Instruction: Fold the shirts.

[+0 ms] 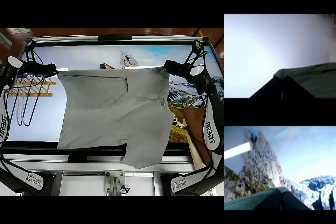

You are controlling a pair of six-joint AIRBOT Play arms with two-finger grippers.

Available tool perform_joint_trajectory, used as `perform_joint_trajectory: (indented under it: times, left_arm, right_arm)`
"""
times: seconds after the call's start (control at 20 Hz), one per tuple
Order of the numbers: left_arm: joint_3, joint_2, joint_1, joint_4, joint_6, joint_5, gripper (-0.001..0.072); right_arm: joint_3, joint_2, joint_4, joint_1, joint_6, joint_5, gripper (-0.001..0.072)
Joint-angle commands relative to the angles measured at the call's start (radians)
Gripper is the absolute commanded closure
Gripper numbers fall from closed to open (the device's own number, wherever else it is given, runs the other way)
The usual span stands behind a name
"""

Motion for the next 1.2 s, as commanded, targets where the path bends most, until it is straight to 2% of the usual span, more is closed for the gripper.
perform_joint_trajectory:
  times: [0.0,0.3,0.4,0.5,0.65,0.8,0.95,1.15]
  left_arm:
    - [0.009,-0.047,-0.012,-0.052,-0.028,0.073,0.0678]
    - [0.009,-0.087,-0.017,-0.051,-0.027,0.034,0.0678]
    - [0.010,-0.086,-0.008,-0.051,-0.020,-0.069,0.0677]
    - [0.010,-0.085,-0.003,-0.050,0.033,-0.229,0.0678]
    - [0.010,-0.085,0.007,-0.003,0.019,-0.462,0.0678]
    - [0.010,-0.086,0.007,0.124,-0.054,-0.626,0.0679]
    - [0.010,-0.085,0.007,0.148,-0.092,-0.673,0.0679]
    - [0.009,-0.087,0.003,0.149,-0.142,-0.691,0.0678]
  right_arm:
    - [0.000,-0.023,0.005,0.009,-0.016,-0.078,0.0657]
    - [0.000,-0.082,-0.021,0.025,-0.014,0.048,0.0657]
    - [0.000,-0.056,-0.053,0.013,-0.014,0.106,0.0657]
    - [0.000,-0.012,-0.113,-0.011,-0.007,0.235,0.0657]
    - [0.000,0.042,-0.233,-0.056,0.121,0.481,0.0657]
    - [0.000,0.042,-0.360,-0.076,0.221,0.711,0.0657]
    - [-0.001,0.035,-0.444,-0.066,0.266,0.859,0.0658]
    - [-0.001,0.033,-0.490,-0.067,0.340,0.892,0.0658]
